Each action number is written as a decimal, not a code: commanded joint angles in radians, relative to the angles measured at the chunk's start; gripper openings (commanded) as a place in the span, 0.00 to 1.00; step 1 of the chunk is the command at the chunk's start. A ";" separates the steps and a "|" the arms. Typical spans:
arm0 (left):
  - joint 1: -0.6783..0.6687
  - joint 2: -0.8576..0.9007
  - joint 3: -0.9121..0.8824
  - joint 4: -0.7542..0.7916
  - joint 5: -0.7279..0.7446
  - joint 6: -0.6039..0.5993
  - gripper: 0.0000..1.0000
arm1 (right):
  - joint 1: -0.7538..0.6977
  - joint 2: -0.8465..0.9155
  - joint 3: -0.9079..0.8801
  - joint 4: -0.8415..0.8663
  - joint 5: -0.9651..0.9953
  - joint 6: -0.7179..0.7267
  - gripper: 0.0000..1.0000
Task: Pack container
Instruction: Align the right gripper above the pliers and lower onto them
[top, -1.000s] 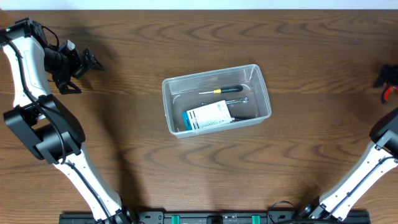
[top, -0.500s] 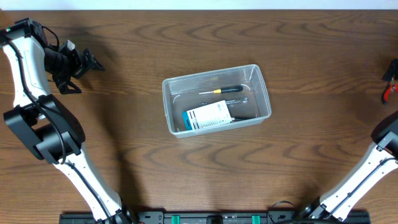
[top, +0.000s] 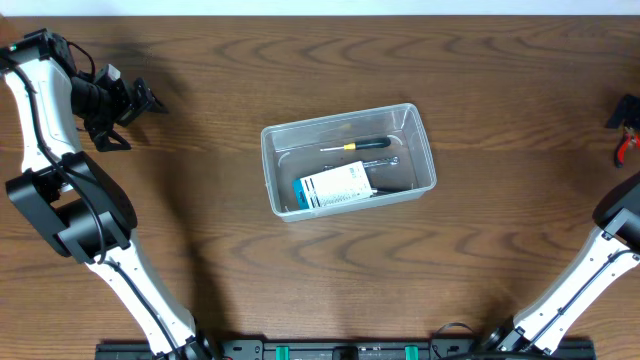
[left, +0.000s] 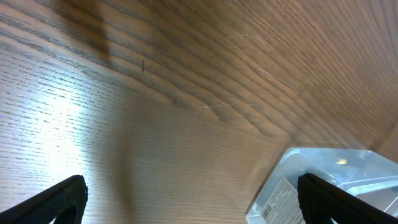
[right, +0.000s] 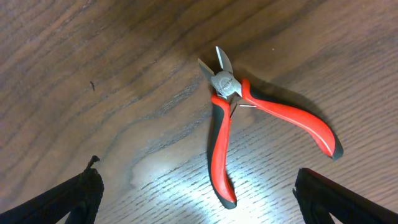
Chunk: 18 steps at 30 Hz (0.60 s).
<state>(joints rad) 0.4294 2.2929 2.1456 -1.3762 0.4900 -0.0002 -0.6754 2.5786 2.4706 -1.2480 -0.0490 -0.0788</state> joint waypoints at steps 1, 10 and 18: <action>0.004 -0.026 0.019 -0.002 -0.005 0.002 0.98 | 0.006 0.010 0.014 -0.003 -0.001 0.045 0.99; 0.004 -0.026 0.019 -0.002 -0.005 0.002 0.98 | 0.002 0.013 -0.004 -0.001 0.000 0.045 0.99; 0.004 -0.026 0.019 -0.002 -0.005 0.002 0.98 | 0.002 0.059 -0.006 -0.020 0.019 0.046 0.99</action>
<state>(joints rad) 0.4294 2.2929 2.1456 -1.3762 0.4900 -0.0002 -0.6754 2.6007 2.4691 -1.2640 -0.0452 -0.0536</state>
